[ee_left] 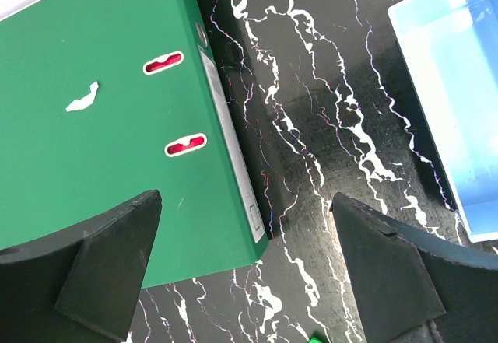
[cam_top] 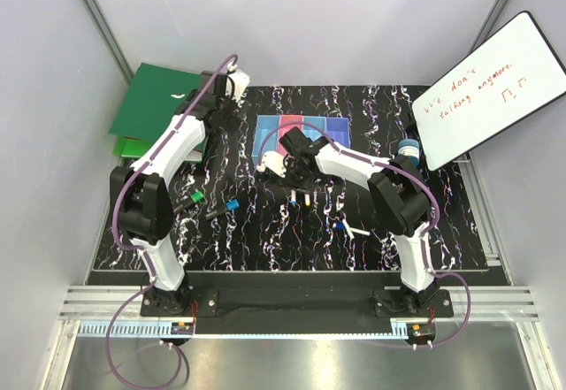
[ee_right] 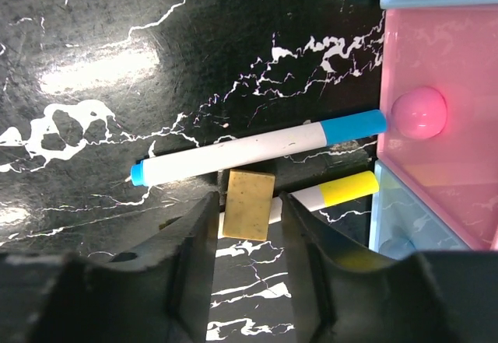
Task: Sort the stationery into containers
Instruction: Pick up the stationery from the center of the board, then place the stationery in the storage box.
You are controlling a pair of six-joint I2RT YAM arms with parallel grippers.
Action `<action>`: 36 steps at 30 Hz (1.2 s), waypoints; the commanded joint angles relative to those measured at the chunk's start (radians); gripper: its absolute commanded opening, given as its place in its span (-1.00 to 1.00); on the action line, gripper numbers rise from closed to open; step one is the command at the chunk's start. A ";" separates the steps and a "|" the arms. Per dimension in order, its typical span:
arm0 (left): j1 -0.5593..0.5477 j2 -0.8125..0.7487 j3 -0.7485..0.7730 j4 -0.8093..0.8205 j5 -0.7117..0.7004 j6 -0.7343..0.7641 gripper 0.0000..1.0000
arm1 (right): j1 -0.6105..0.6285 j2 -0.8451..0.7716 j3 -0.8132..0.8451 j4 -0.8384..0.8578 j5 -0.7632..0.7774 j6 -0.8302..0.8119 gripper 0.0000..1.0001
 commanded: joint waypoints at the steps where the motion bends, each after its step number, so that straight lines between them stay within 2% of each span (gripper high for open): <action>1: 0.010 -0.039 0.016 0.050 0.023 -0.004 0.98 | 0.010 0.004 -0.006 0.026 0.016 0.002 -0.07; 2: 0.010 -0.039 0.019 0.048 0.023 -0.002 0.98 | 0.009 0.004 -0.008 0.026 0.016 0.002 -0.07; 5: 0.013 -0.037 0.022 0.048 0.021 -0.002 0.98 | 0.009 0.004 -0.009 0.026 0.018 0.000 -0.27; 6: 0.013 -0.036 0.024 0.050 0.021 -0.003 0.98 | 0.010 0.004 -0.011 0.026 0.019 0.000 -0.56; 10: 0.014 -0.034 0.027 0.050 0.023 -0.002 0.98 | 0.012 -0.004 -0.006 0.026 0.029 -0.003 -0.98; 25: 0.014 -0.040 0.012 0.048 0.018 -0.008 0.98 | 0.015 -0.157 0.046 0.023 0.115 0.005 -1.00; 29: 0.014 -0.042 0.009 0.048 0.020 -0.011 0.98 | 0.006 -0.174 0.115 0.037 0.202 0.003 -1.00; 32: 0.014 -0.042 0.009 0.048 0.021 -0.014 0.98 | -0.010 -0.171 0.136 0.107 0.303 0.015 -1.00; 36: 0.014 -0.043 0.004 0.047 0.024 -0.014 0.98 | -0.095 -0.117 0.167 0.210 0.401 0.034 -1.00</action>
